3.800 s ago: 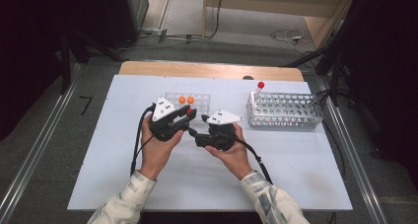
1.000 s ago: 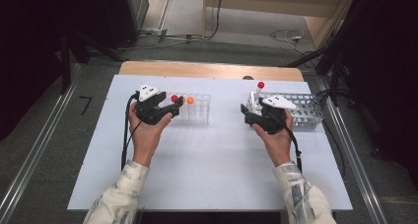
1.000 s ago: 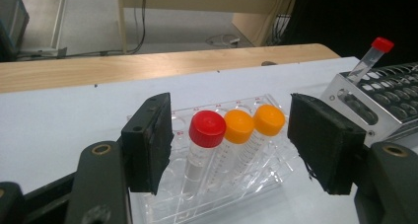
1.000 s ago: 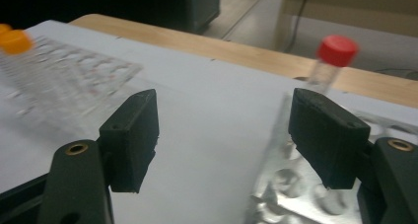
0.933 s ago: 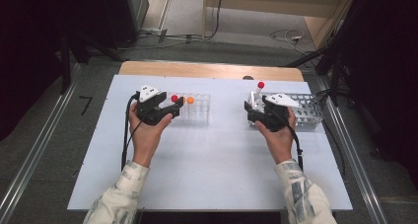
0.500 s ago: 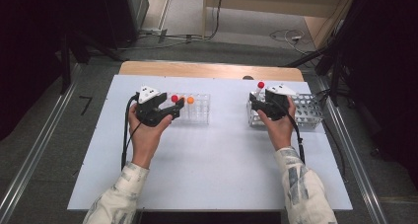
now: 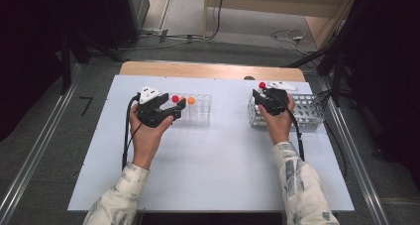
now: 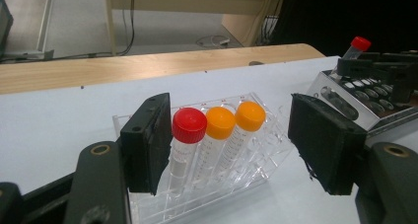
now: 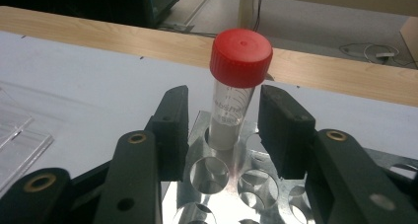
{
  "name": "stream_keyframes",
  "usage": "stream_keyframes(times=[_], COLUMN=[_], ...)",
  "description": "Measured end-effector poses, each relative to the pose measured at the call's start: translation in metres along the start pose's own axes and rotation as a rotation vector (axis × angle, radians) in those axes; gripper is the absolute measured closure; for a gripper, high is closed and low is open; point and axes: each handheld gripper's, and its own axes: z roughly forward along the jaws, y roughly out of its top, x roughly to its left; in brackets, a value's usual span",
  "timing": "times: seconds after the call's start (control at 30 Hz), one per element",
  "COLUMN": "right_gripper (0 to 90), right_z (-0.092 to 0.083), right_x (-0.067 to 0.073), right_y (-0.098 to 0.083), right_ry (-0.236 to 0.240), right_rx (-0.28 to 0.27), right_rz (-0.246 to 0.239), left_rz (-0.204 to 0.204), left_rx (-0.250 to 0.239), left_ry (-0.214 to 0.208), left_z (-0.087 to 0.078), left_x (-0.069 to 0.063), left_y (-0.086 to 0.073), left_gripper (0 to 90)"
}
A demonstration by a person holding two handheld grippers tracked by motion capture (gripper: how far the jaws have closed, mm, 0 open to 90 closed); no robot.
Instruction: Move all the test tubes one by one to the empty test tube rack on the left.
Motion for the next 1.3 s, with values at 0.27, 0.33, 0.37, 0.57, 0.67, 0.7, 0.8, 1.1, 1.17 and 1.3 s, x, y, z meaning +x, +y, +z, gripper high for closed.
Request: stream_keyframes(times=[0.27, 0.33, 0.37, 0.57, 0.67, 0.7, 0.8, 1.1, 1.17, 1.3], right_gripper=[66.2, 69.3, 70.9, 71.3, 71.3, 71.3, 71.3, 71.4, 71.4, 71.4], right_z=[0.006, 0.006, 0.006, 0.0, -0.006, -0.008, -0.018, -0.044, -0.049, -0.056], right_x=[0.001, 0.001, 0.001, -0.003, -0.004, -0.004, -0.002, 0.004, 0.006, 0.015], right_y=[-0.001, -0.001, -0.001, 0.004, 0.01, 0.013, 0.021, 0.036, 0.037, 0.035], right_ry=[0.009, 0.009, 0.004, 0.008, 0.013, 0.015, 0.017, 0.044, 0.058, 0.088], right_rx=[0.024, 0.022, 0.02, -0.004, -0.025, -0.031, -0.06, -0.117, -0.123, -0.116], right_rz=[0.011, 0.012, 0.012, 0.028, 0.025, 0.021, 0.01, -0.008, -0.015, -0.037], left_rz=[0.002, 0.003, 0.003, 0.002, 0.002, 0.001, -0.001, 0.008, 0.01, 0.01], left_rx=[-0.005, -0.001, -0.001, -0.002, -0.001, 0.0, 0.008, 0.011, 0.011, 0.015], left_ry=[0.006, 0.005, 0.005, 0.003, 0.004, 0.004, 0.009, 0.012, 0.014, 0.006], left_z=[0.0, 0.0, 0.0, 0.0, 0.0, 0.0, 0.0, -0.001, -0.001, -0.001], left_x=[-0.001, -0.001, -0.001, -0.001, -0.001, -0.002, -0.002, -0.003, -0.004, -0.006], left_y=[0.0, 0.0, 0.0, 0.0, 0.0, 0.0, -0.001, 0.0, 0.0, -0.001], left_gripper=[31.5, 30.6, 30.6, 30.6, 30.6, 30.5, 28.5, 25.0, 24.9, 22.8])
